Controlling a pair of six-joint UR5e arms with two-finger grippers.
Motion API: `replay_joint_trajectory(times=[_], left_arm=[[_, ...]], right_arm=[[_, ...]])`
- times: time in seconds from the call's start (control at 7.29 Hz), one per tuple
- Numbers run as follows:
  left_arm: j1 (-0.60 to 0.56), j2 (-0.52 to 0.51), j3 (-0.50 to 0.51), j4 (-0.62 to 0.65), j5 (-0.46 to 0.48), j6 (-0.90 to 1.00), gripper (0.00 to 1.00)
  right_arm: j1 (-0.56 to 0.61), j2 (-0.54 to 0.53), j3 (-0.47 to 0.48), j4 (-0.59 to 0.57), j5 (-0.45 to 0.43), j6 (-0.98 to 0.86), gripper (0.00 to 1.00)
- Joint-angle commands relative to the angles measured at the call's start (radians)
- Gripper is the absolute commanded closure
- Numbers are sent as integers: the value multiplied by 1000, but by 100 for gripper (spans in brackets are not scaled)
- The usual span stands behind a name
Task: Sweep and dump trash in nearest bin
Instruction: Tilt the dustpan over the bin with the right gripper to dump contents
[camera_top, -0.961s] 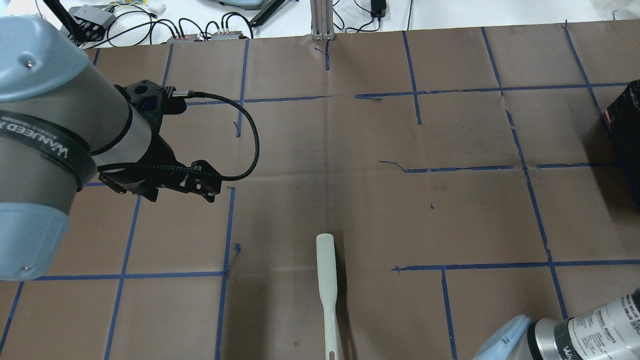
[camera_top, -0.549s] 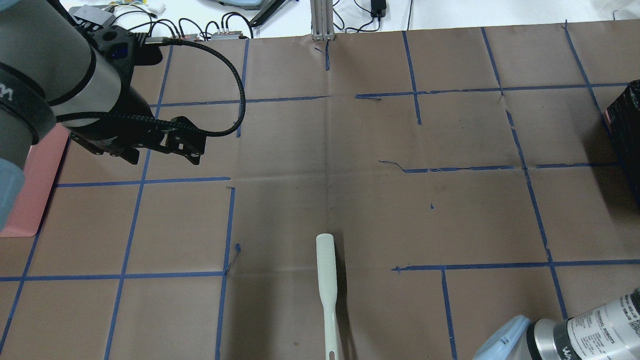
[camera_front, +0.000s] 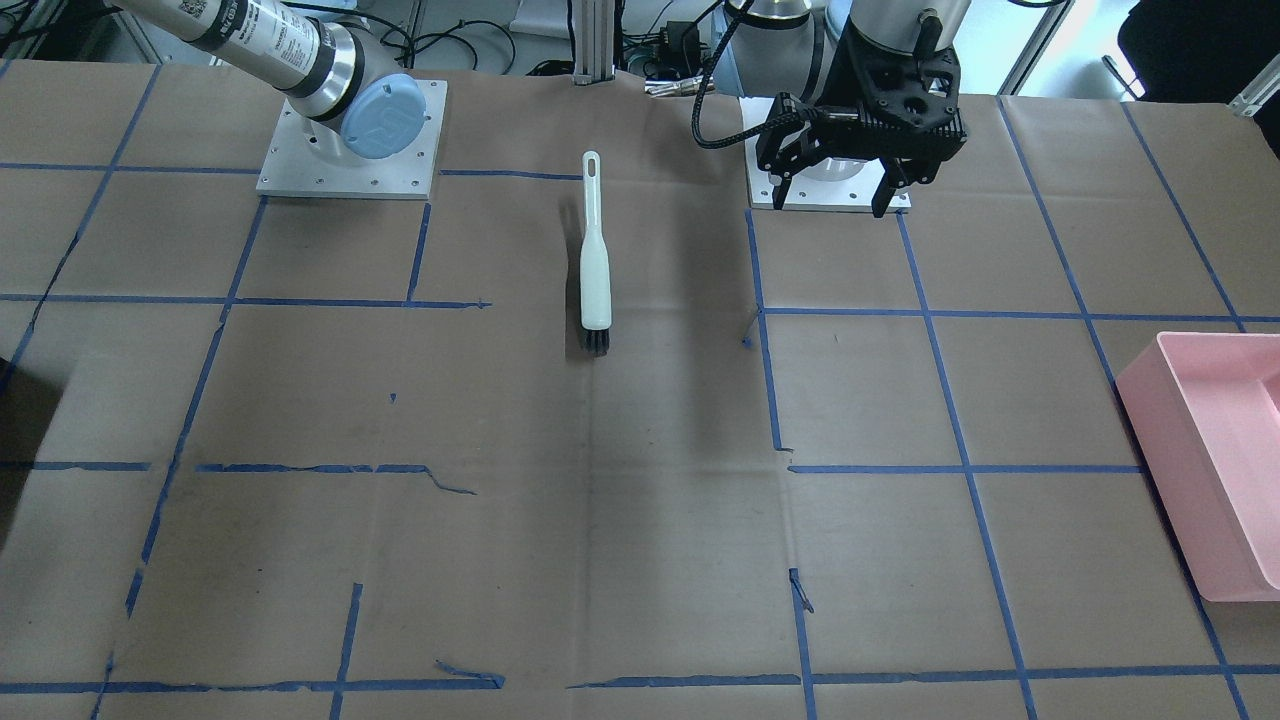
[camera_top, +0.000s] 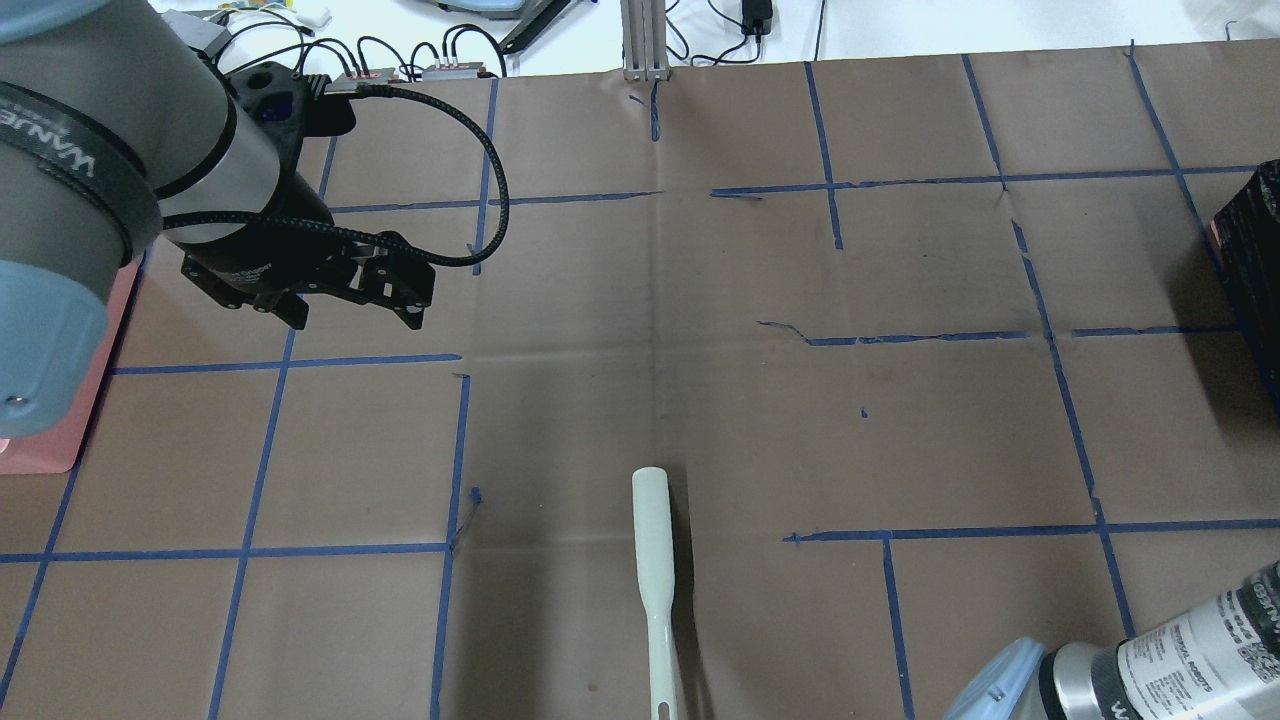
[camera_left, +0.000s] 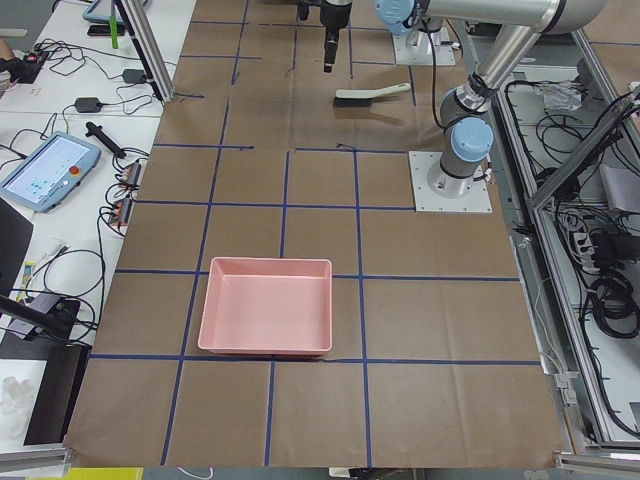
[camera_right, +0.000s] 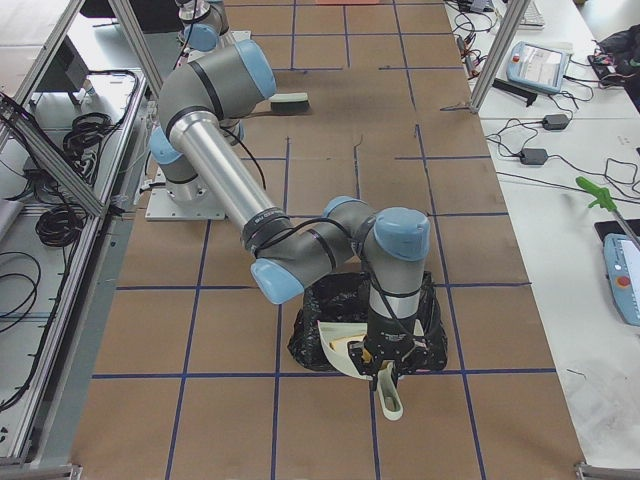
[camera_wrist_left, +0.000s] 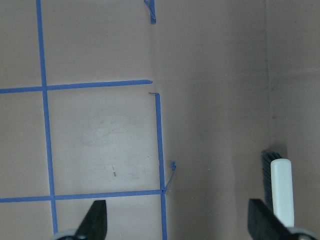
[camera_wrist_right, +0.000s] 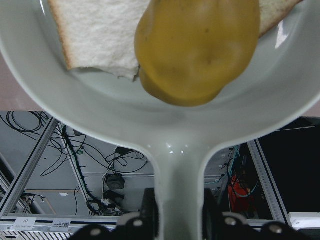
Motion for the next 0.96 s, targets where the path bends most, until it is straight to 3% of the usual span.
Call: replay_joint_trajectory(times=[0.0, 0.27, 0.82], left_arm=[[-1, -1, -2, 4, -1, 1, 1], [-1, -2, -2, 4, 3, 3, 1], [1, -1, -14, 11, 3, 0, 1]], right_arm=[[8, -4, 14, -39, -23, 2, 98], [25, -5, 56, -118, -84, 7, 98], [45, -7, 63, -159, -145, 8, 98]])
